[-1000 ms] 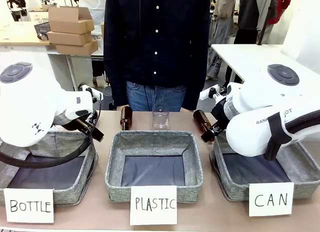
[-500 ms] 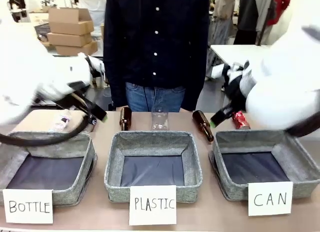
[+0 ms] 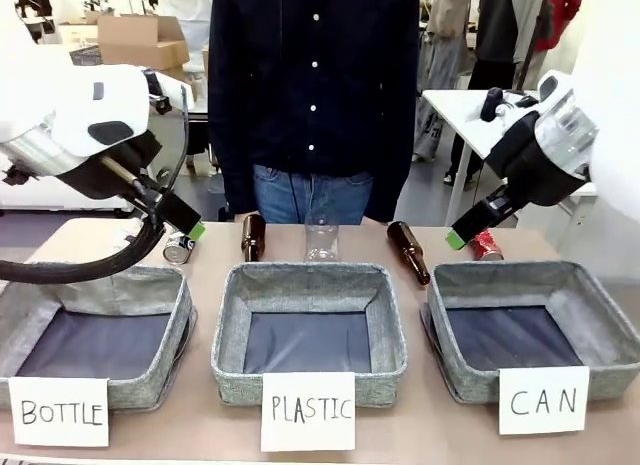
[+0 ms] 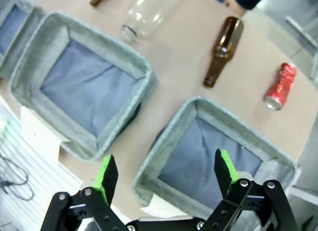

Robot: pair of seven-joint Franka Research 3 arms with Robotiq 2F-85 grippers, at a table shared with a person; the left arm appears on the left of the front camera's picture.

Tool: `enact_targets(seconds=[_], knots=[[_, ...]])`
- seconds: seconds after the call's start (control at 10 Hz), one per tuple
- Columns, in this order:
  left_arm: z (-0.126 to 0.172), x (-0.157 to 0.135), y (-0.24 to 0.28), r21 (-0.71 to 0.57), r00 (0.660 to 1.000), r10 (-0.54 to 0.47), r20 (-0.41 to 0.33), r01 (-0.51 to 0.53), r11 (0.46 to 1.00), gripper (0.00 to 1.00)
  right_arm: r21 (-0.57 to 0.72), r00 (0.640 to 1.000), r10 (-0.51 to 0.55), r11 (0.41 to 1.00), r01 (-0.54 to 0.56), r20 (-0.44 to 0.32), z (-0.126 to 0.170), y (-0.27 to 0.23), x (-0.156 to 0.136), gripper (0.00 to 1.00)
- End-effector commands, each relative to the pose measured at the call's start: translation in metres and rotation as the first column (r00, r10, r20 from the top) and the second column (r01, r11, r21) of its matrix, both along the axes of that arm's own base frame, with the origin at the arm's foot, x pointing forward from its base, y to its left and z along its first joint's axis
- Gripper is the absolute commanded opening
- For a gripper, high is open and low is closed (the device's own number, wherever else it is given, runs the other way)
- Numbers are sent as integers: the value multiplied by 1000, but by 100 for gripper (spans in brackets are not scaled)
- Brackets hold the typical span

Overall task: Sort the can waste into the basket.
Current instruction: Pick up the can waste from the table and place it in the right Fabric basket.

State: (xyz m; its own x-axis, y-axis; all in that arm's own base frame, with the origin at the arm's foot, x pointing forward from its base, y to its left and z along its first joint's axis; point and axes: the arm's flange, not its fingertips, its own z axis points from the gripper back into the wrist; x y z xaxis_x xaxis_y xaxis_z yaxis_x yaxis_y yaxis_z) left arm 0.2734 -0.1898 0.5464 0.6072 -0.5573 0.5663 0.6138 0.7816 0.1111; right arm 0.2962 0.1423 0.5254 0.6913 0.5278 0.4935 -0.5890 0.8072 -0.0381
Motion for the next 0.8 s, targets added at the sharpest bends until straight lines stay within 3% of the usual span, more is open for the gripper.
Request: enact_targets(seconds=[0.0,0.1,0.2,0.3,0.4,0.5,0.7], knots=[[13,-9,13,-131,986,-117,-121,101,986,100,200,999,-16,980,22,-34,18,-16,-17,100],[24,-5,42,-339,950,-203,-236,115,934,100,518,989,0,852,79,-151,28,-52,-28,100],[31,0,90,-559,906,-283,-316,63,827,100,681,973,41,721,130,-229,30,-84,-32,100],[30,5,131,-699,883,-338,-327,15,715,100,797,966,85,585,150,-244,26,-112,-34,100],[19,5,169,-814,891,-347,-293,-43,579,100,853,957,100,485,192,-272,17,-136,-33,100],[7,4,191,-873,909,-324,-264,-82,481,100,860,950,65,448,247,-306,8,-149,-31,100],[-8,-2,215,-919,932,-276,-236,-123,374,100,853,934,10,410,322,-357,-6,-164,-26,100]])
